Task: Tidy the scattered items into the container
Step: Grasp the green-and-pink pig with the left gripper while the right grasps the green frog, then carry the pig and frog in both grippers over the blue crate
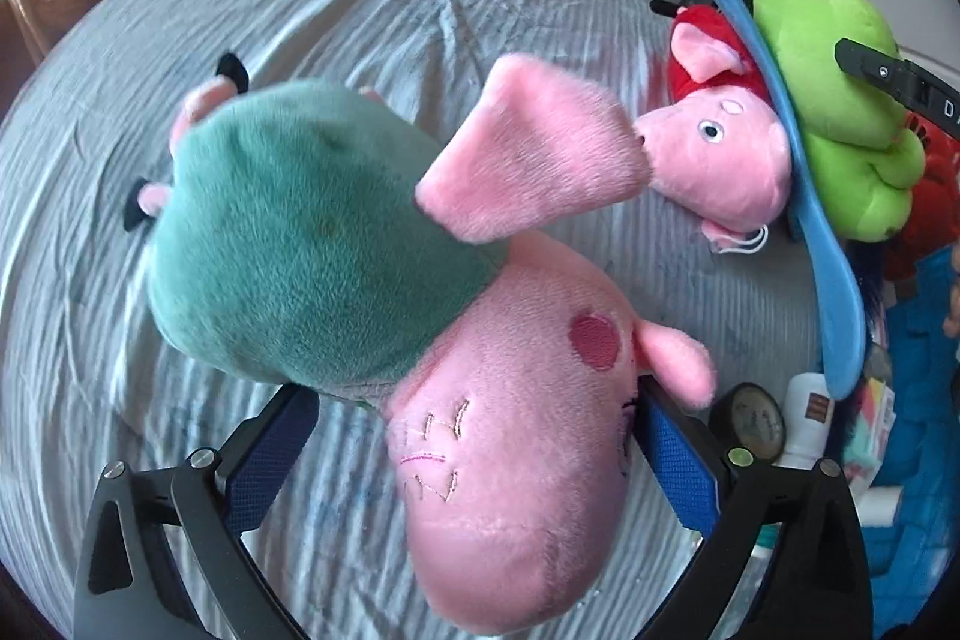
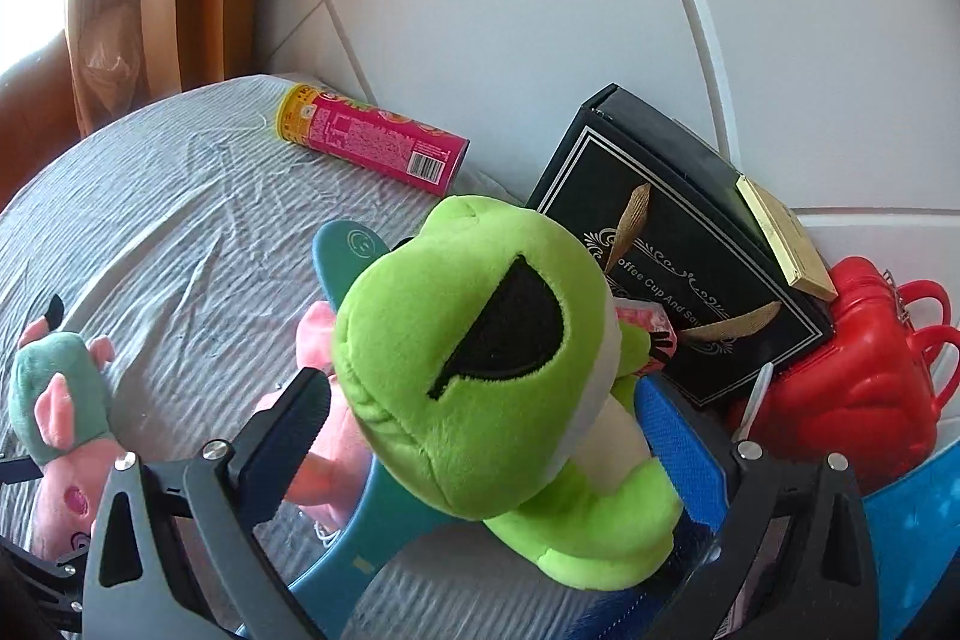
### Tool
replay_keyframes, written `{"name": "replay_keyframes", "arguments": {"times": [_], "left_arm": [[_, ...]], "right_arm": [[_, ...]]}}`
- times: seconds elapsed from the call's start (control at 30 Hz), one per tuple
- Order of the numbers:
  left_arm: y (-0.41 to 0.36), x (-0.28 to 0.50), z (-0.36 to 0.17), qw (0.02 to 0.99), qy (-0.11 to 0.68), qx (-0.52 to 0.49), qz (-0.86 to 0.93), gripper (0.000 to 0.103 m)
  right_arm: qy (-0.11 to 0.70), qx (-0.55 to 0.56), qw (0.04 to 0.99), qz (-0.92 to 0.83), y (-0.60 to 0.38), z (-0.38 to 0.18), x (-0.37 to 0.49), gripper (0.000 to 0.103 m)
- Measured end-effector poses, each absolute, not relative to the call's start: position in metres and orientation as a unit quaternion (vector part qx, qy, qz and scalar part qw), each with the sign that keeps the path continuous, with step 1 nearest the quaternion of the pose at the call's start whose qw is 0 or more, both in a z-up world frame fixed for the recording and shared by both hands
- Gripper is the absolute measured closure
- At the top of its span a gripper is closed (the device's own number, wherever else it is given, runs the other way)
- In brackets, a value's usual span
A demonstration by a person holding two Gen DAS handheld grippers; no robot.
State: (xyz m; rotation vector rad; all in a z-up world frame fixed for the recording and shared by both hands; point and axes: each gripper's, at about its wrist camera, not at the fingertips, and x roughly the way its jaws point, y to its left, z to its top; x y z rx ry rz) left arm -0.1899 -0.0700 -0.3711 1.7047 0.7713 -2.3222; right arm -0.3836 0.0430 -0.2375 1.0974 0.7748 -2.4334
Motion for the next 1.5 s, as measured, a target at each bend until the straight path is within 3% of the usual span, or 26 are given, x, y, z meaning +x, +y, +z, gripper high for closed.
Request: {"name": "replay_keyframes", "arguments": {"times": [0.03,0.1,0.2,0.27,0.33,0.43,0.63,1.5], "left_arm": [[-0.076,-0.190,-0.383,0.069,0.297,0.571,-0.762,0.000],[-0.080,-0.189,-0.378,0.077,0.299,0.545,-0.779,0.004],[-0.085,-0.190,-0.373,0.054,0.311,0.530,-0.787,0.021],[-0.085,-0.190,-0.368,0.054,0.298,0.529,-0.793,0.027],[-0.085,-0.188,-0.364,0.051,0.293,0.526,-0.796,0.040],[-0.084,-0.185,-0.356,0.061,0.274,0.520,-0.807,0.044],[-0.094,-0.175,-0.335,0.074,0.252,0.504,-0.823,0.048],[-0.083,-0.104,-0.206,0.062,0.216,0.445,-0.867,0.048]], "right_arm": [[0.277,0.394,0.180,-0.858,0.042,-0.242,-0.389,0.000],[0.280,0.402,0.178,-0.853,0.041,-0.250,-0.396,0.000],[0.279,0.412,0.176,-0.850,0.041,-0.256,-0.399,0.001],[0.273,0.412,0.178,-0.851,0.042,-0.255,-0.397,0.012],[0.270,0.410,0.179,-0.852,0.042,-0.253,-0.394,0.027],[0.261,0.408,0.182,-0.856,0.044,-0.247,-0.390,0.039],[0.225,0.399,0.189,-0.869,0.058,-0.228,-0.376,0.045],[0.145,0.358,0.228,-0.894,0.109,-0.106,-0.219,0.045]]}}
